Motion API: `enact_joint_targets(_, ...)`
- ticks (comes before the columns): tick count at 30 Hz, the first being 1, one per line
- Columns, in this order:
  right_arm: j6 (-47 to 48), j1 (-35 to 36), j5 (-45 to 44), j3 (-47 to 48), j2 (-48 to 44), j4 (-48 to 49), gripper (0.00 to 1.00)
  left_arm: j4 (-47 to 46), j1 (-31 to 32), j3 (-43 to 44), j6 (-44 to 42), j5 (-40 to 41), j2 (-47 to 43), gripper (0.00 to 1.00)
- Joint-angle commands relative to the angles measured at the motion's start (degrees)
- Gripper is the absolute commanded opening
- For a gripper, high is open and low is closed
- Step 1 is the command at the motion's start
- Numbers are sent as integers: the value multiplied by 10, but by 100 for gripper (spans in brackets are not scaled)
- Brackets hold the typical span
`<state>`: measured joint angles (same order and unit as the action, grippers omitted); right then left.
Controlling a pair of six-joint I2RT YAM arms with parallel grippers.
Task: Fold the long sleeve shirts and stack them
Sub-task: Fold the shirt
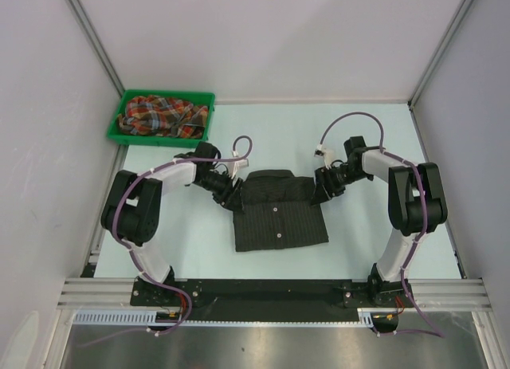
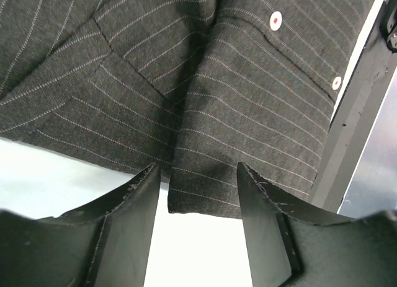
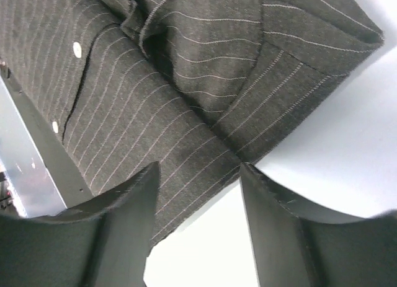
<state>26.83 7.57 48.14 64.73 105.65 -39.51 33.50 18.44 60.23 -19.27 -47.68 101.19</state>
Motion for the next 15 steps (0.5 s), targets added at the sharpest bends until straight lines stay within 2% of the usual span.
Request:
enact_joint_targets(1,13,-2,-22,4,3,21,64,-6,-2,-5,-6,0,2,57)
enact_joint_targets(6,2,-9,-24,19,5,24,69,-6,-2,-3,-7,8,0,60)
enact_joint_targets(11,7,-4,17,32,13,-21,51,0,-2,2,-9,5,3,56)
enact_joint_targets(15,23,-3,27,31,23,-44,50,13,-2,2,-12,-3,3,56)
